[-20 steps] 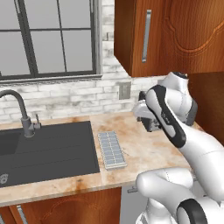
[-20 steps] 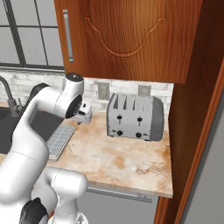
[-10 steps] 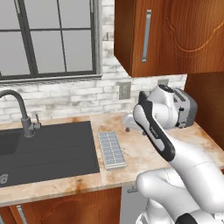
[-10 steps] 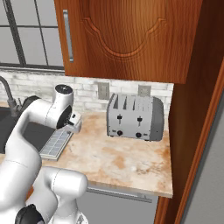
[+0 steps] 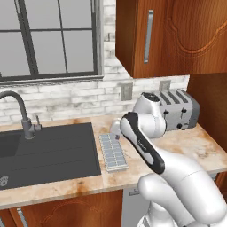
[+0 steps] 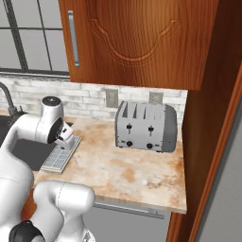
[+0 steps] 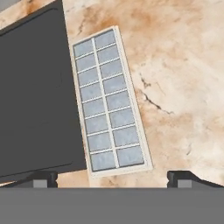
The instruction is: The ice cube tray has been filled with water. Take the tray and place it in the freezer to make ice. Close the freezer door after placing the tray.
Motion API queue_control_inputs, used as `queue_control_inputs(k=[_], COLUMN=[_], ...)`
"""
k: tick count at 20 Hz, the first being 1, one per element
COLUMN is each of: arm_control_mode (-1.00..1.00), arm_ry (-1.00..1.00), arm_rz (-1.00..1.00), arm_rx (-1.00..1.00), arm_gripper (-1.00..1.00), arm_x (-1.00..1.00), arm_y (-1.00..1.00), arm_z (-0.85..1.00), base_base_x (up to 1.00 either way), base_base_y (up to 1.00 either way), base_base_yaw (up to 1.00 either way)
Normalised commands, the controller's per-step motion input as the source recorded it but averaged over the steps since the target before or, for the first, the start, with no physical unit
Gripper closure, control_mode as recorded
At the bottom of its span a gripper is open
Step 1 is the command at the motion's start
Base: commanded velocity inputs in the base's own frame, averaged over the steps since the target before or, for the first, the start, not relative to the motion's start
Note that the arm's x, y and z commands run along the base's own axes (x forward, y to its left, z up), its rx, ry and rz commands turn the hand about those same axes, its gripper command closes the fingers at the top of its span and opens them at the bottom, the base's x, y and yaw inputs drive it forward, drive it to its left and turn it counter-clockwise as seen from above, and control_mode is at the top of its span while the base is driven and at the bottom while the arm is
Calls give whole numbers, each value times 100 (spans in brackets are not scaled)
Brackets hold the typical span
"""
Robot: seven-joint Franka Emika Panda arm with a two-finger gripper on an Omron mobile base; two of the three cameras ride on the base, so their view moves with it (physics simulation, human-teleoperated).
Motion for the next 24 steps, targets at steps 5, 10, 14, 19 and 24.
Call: queue_control_inputs(k=[5, 10, 14, 19, 24], arm_control_mode=[-100, -100, -100, -100, -100], arm_ry=[0, 0, 0, 0, 0], arm_rz=[0, 0, 3, 9, 10], arm_rx=[-23, -33, -38, -45, -40], arm_gripper=[-100, -100, -100, -100, -100], arm_x=[-12, -24, -42, -35, -4], arm_y=[73, 61, 21, 0, 0], arm_z=[-2, -8, -14, -13, -9], base_base_x=[0, 0, 0, 0, 0], base_base_y=[0, 0, 0, 0, 0], base_base_yaw=[0, 0, 0, 0, 0])
